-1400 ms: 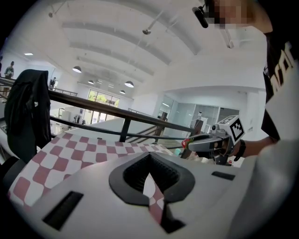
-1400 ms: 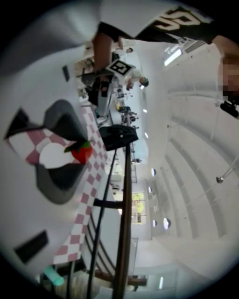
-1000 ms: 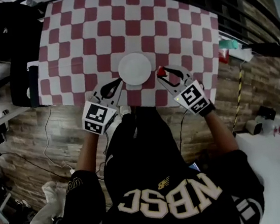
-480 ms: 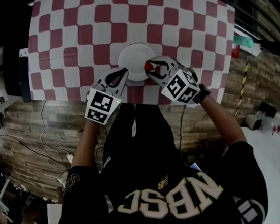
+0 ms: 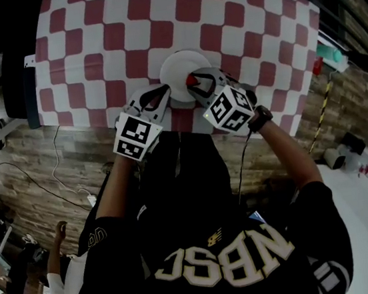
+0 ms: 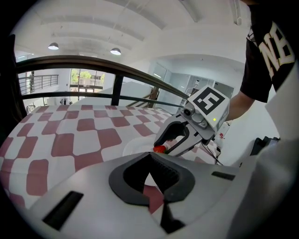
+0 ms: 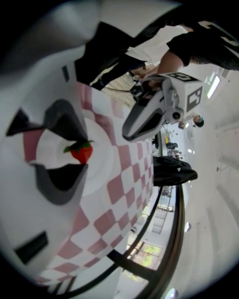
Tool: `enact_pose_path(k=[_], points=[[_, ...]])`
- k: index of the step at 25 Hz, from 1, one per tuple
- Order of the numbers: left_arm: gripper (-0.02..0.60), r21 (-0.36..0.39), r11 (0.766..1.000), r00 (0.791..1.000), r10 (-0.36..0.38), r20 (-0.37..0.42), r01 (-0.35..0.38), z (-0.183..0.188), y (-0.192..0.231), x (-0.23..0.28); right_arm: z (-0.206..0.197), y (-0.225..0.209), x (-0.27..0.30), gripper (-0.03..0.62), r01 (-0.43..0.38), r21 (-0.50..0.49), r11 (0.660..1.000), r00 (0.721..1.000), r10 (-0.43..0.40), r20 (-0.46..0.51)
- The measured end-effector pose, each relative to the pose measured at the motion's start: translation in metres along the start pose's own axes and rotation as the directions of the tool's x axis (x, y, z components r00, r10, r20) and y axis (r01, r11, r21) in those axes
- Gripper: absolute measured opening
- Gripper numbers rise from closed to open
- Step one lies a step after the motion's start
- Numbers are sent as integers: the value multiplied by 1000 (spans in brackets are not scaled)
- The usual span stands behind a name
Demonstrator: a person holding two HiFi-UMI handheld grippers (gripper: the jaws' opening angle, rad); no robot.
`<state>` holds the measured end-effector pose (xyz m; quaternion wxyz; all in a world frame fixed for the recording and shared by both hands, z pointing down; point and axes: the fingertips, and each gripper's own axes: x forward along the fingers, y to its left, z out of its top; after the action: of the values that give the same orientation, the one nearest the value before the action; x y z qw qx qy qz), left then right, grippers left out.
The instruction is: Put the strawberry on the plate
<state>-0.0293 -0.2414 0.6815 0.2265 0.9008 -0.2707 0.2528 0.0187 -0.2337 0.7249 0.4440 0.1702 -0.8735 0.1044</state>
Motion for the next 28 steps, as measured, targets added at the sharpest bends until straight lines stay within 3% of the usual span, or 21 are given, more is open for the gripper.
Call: enact_pose_path(k=[10,17,21,28], points=[[12,4,1000,1000,13,20,-13,8,-3,-14,8,-4,-6,166,18,29,999,1000,-19,3],[12,43,997,993,60,97,-65,58,-7,-45,52,-6,-61,164,116,48,992,986,-121,116],[12,81,980,965,162,207,-182,112,5,-73,96,-28,-114,155,242,136,961,931,-269,247],[12,52,959,889,238,390,-280,192,-23,-141,149,-26,-215,101,385,308,870,782,-485,391]])
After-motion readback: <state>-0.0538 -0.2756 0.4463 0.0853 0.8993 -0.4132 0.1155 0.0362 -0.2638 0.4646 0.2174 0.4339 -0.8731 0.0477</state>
